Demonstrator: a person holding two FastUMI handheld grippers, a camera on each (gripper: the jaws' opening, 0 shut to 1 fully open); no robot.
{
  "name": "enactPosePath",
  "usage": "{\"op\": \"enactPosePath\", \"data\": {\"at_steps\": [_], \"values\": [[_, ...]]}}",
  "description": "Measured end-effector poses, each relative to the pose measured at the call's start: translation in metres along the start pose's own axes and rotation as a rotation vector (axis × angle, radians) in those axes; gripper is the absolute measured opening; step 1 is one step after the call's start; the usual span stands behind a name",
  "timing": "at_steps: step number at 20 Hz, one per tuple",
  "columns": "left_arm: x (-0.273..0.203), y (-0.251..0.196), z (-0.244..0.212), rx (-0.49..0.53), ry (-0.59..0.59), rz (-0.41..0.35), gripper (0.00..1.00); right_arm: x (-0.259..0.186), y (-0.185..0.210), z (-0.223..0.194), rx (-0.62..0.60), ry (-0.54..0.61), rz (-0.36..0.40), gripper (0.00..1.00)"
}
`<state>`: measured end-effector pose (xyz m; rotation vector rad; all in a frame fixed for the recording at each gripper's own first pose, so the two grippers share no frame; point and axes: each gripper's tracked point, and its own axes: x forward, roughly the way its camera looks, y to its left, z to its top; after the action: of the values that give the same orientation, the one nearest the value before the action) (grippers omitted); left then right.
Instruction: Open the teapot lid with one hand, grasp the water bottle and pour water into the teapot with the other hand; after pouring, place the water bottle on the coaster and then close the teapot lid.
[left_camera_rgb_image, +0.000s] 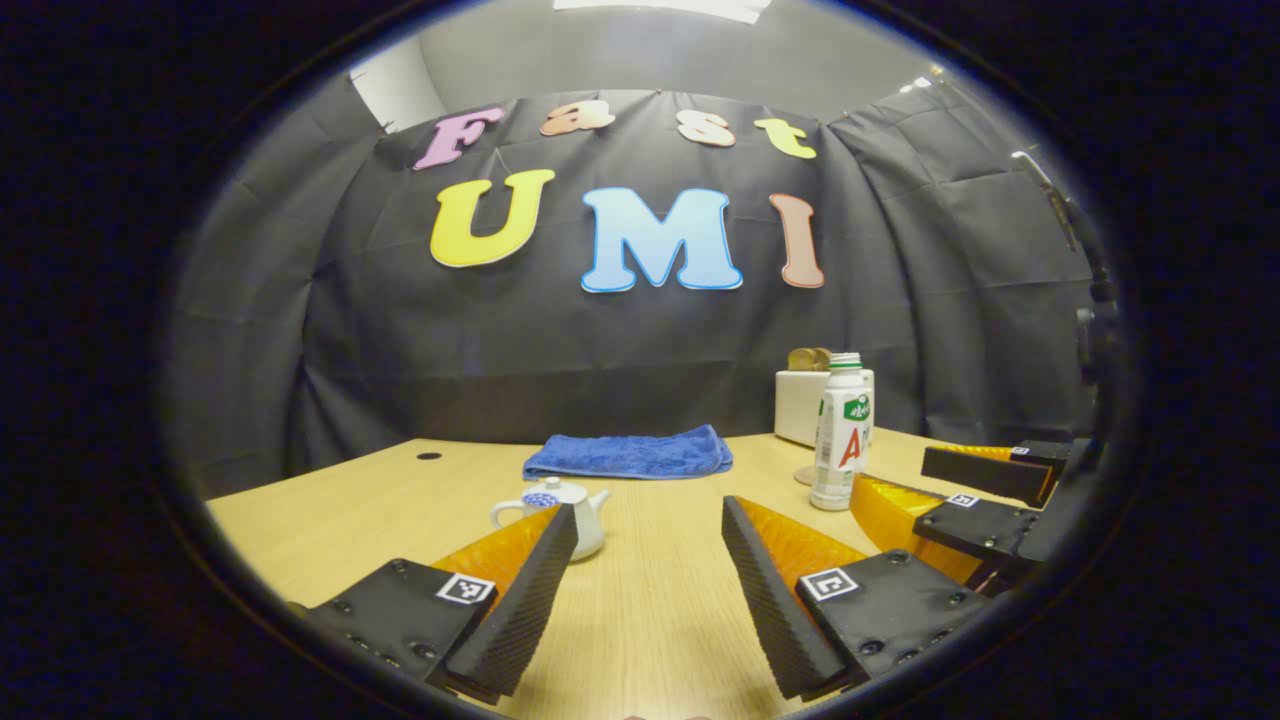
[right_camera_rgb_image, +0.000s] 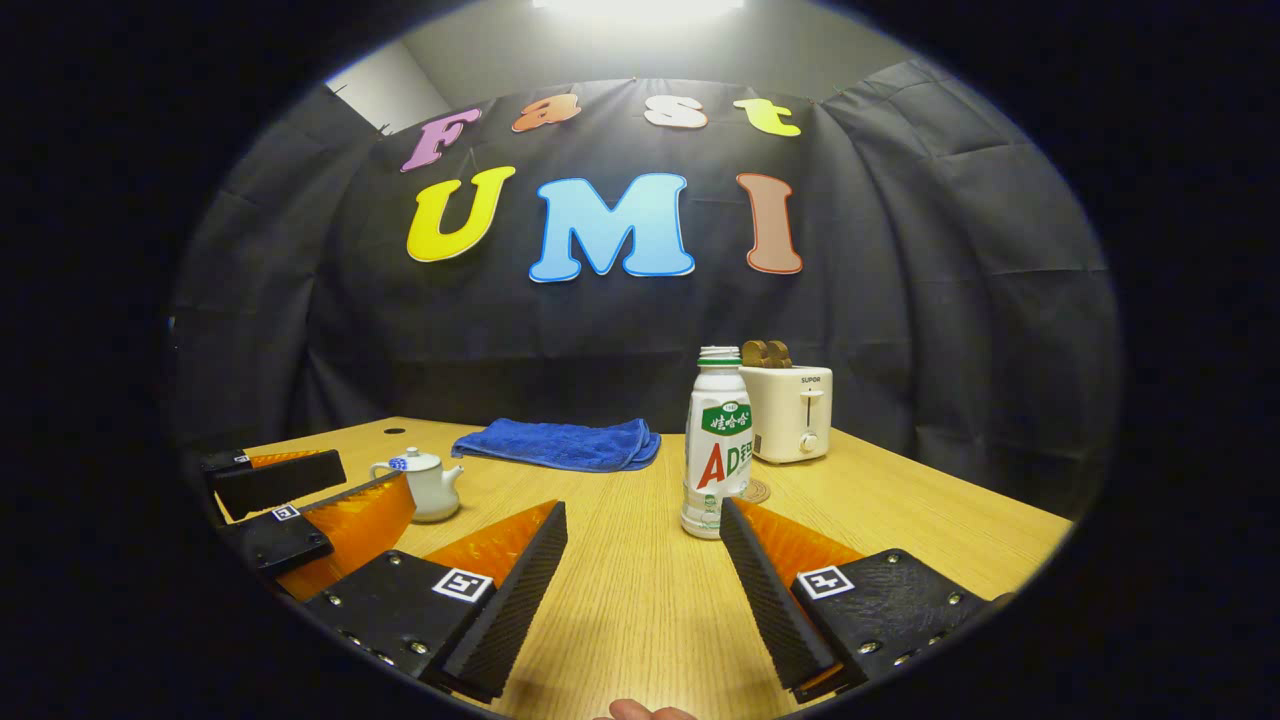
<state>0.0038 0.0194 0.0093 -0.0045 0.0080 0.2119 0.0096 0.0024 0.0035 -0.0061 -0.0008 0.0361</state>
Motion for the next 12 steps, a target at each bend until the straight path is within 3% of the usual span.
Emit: {"op": "enactPosePath", "data": {"at_steps": [4, 8, 12], "values": [[-0.001, -0.001, 0.000, -0.001, 0.005, -0.004, 1.00, 0.000, 0.002, 0.001, -0.002, -0.007, 0.011, 0.95], [-0.002, -0.019, 0.003, -0.003, -0.002, -0.113, 1.00, -0.001, 0.003, 0.001, -0.004, -0.008, 0.022, 0.95], [-0.001, -0.016, 0.002, -0.003, -0.003, -0.095, 1.00, 0.000, 0.004, 0.001, -0.004, -0.007, 0.032, 0.95]]}}
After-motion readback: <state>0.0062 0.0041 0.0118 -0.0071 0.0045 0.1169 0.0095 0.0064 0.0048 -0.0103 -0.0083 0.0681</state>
